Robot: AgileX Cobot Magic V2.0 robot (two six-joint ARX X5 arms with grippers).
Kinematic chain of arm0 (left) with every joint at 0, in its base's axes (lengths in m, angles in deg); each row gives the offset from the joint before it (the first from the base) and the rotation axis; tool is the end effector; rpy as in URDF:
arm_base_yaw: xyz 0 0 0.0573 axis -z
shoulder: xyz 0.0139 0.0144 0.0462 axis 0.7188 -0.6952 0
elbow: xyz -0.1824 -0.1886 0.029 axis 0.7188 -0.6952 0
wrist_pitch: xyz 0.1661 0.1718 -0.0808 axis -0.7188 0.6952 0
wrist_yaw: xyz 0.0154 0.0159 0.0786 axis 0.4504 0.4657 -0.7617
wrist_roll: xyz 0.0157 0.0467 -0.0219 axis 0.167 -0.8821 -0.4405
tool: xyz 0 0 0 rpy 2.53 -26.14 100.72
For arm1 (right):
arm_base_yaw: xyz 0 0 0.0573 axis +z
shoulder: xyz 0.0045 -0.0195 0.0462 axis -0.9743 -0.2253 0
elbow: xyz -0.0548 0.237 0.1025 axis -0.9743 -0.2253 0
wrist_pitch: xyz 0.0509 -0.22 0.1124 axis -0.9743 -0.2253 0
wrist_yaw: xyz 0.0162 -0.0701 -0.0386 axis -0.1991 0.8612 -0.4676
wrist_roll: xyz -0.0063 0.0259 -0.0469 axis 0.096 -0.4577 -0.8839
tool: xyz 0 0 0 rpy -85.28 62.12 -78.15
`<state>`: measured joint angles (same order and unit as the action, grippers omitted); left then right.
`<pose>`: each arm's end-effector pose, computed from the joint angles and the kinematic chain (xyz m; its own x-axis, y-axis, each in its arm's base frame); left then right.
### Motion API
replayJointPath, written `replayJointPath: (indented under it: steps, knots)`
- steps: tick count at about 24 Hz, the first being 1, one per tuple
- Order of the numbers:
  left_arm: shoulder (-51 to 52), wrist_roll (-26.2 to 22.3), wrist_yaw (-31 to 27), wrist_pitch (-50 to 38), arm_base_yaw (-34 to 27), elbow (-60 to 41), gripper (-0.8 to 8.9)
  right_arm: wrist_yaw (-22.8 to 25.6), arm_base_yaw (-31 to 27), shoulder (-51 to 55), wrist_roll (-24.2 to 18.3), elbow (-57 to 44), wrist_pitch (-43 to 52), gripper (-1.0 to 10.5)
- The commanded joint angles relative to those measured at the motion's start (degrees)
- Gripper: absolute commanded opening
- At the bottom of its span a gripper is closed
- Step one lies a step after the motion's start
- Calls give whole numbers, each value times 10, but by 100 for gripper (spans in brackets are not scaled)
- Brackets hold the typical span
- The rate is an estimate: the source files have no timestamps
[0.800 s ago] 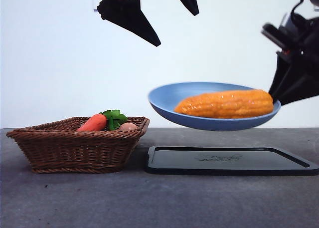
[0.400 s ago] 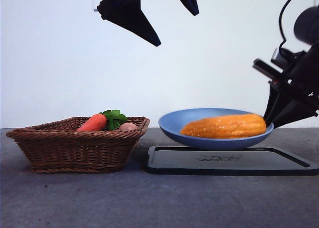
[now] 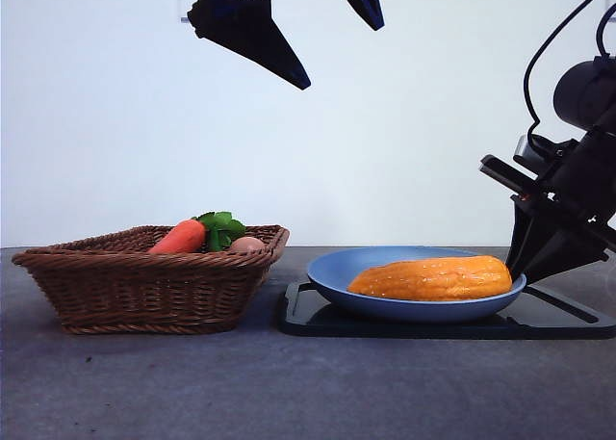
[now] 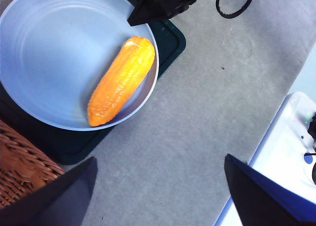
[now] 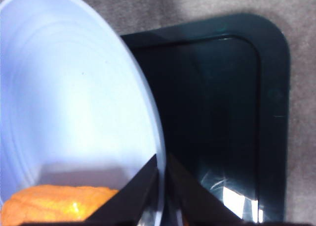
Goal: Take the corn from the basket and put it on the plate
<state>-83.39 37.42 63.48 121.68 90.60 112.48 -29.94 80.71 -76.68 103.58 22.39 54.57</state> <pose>0.2257 -0.2344 0.3376 0.2210 -0.6132 -0.7584 0.7670 0.5896 -0.2532 0.3291 0.0357 0.1641 0.3784 0.5165 -0.7681 0.0197 0.8252 0.5646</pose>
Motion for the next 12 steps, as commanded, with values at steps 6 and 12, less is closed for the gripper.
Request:
replayJointPath:
  steps: [6, 12]
  knots:
    - [-2, -4, 0, -3, 3, 16, 417, 2, 1, -12, -19, 12, -7, 50]
    - [-2, -4, 0, -3, 3, 16, 417, 14, 1, -12, -22, 12, -16, 214]
